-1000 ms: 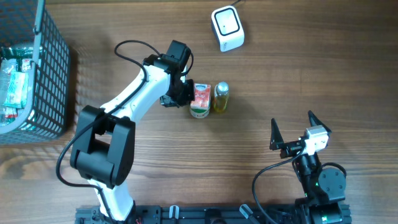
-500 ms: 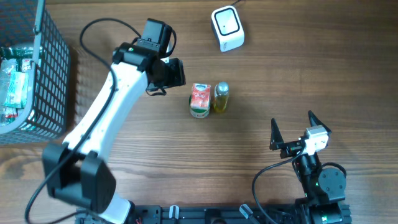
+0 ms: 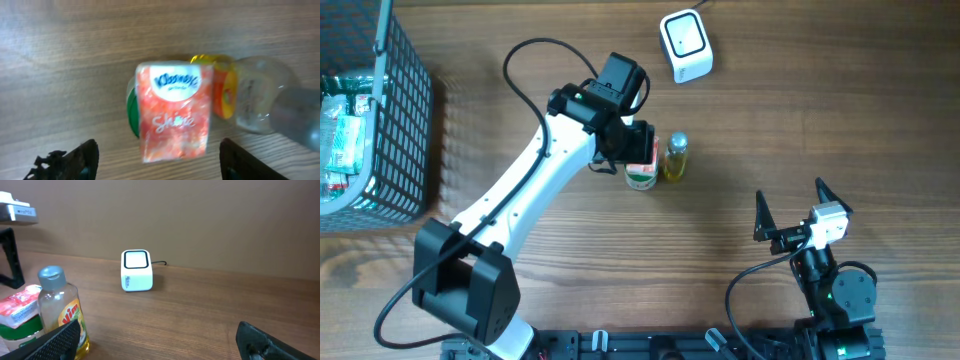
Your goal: Scan the item barcode
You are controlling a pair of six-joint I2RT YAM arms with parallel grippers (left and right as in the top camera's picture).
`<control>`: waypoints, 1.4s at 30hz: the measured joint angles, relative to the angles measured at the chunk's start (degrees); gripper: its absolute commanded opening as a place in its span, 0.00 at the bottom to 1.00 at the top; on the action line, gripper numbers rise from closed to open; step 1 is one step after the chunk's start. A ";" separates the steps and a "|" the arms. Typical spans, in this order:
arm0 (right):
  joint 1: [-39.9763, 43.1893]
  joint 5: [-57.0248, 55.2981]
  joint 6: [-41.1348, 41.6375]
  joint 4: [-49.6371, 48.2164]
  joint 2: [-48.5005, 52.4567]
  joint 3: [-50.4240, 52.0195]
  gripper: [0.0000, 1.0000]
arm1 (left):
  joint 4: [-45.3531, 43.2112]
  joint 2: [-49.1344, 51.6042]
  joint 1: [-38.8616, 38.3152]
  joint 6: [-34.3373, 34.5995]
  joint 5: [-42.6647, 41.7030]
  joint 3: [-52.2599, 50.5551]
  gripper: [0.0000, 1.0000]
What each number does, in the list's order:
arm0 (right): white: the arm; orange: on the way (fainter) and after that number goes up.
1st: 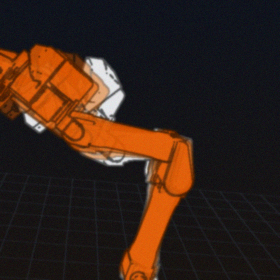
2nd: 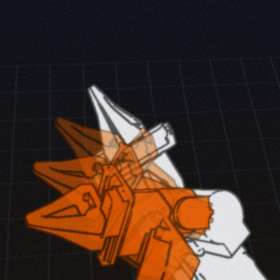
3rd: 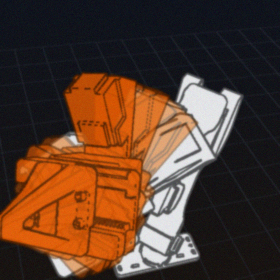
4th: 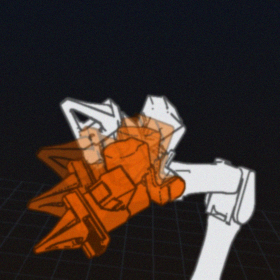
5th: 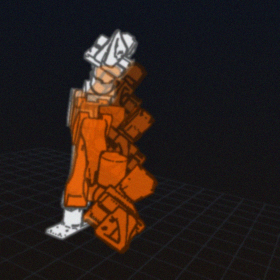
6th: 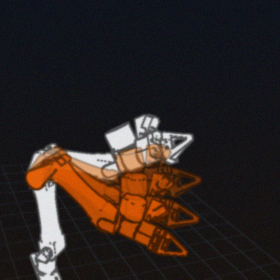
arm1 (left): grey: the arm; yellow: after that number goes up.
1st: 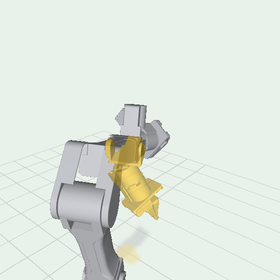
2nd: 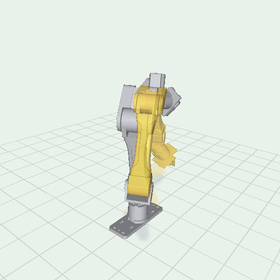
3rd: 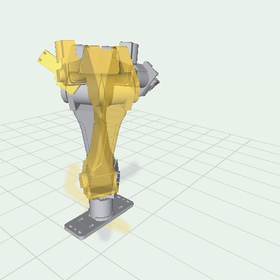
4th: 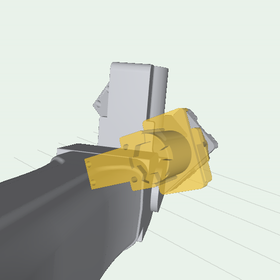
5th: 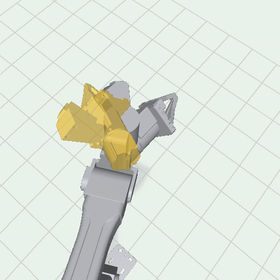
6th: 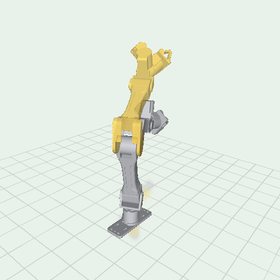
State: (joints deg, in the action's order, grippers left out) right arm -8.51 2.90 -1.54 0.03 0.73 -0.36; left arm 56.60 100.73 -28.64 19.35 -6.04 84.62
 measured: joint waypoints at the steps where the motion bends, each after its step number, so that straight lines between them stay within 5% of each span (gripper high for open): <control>1: 0.00 0.00 0.00 -0.02 0.00 0.00 1.00 | -0.28 0.00 -0.15 -0.02 0.02 0.00 0.72; 23: 0.00 0.00 0.00 -0.02 0.00 0.00 1.00 | -6.99 0.15 -1.46 0.26 0.20 -5.55 0.74; 29: 0.00 0.02 0.00 -0.02 0.00 0.00 1.00 | -7.98 1.22 -1.46 0.55 0.22 -6.29 0.59; 34: 0.00 0.00 0.00 -0.02 0.00 0.00 1.00 | -8.66 2.78 -1.49 0.81 0.28 -6.49 0.37; 42: 0.00 0.00 0.00 -0.02 0.00 0.00 1.00 | -9.81 2.75 -1.46 0.70 0.61 -6.51 0.35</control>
State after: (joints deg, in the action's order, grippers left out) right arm -8.51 2.90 -1.54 0.01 0.73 -0.36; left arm 46.78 103.48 -30.11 20.05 -5.43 78.11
